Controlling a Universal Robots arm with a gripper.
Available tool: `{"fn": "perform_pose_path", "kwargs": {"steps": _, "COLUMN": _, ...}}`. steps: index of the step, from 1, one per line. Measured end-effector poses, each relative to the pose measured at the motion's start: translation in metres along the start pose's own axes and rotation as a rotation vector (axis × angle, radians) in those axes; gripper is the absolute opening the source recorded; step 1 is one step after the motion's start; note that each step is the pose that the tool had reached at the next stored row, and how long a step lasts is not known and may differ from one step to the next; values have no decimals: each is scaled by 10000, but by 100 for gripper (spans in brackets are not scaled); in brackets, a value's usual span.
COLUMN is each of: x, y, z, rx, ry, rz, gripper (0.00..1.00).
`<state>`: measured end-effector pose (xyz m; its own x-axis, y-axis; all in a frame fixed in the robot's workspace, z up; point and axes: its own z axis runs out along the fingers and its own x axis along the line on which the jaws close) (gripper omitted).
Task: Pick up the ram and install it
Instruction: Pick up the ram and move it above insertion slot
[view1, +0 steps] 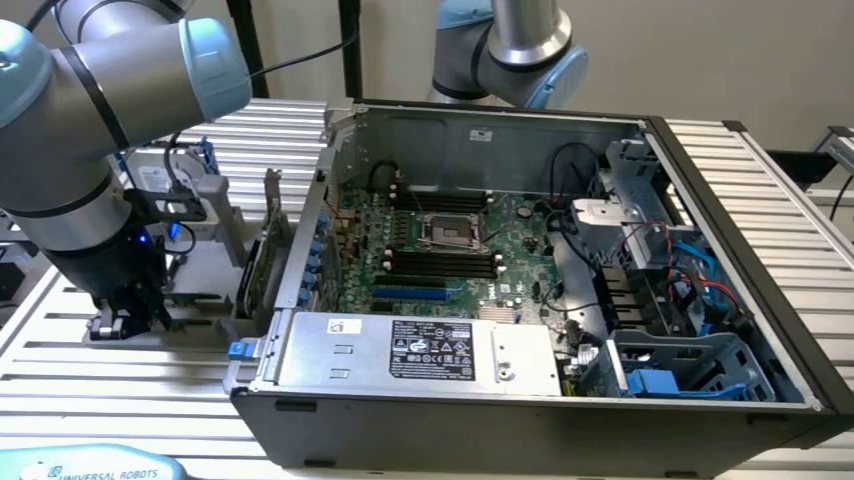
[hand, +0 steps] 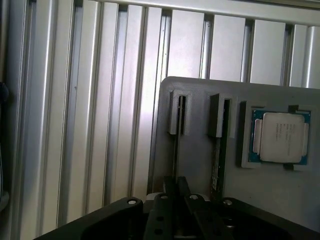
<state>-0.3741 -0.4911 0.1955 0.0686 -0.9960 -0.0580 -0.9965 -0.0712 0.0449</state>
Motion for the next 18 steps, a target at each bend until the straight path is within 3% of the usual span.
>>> {"fn": "perform_pose_path", "kwargs": {"steps": 6, "x": 0, "y": 0, "z": 0, "rx": 1, "ry": -1, "rz": 28, "gripper": 14}}
{"fn": "perform_pose_path", "kwargs": {"steps": 18, "x": 0, "y": 0, "z": 0, "rx": 40, "ry": -30, "rz": 690, "gripper": 14}}
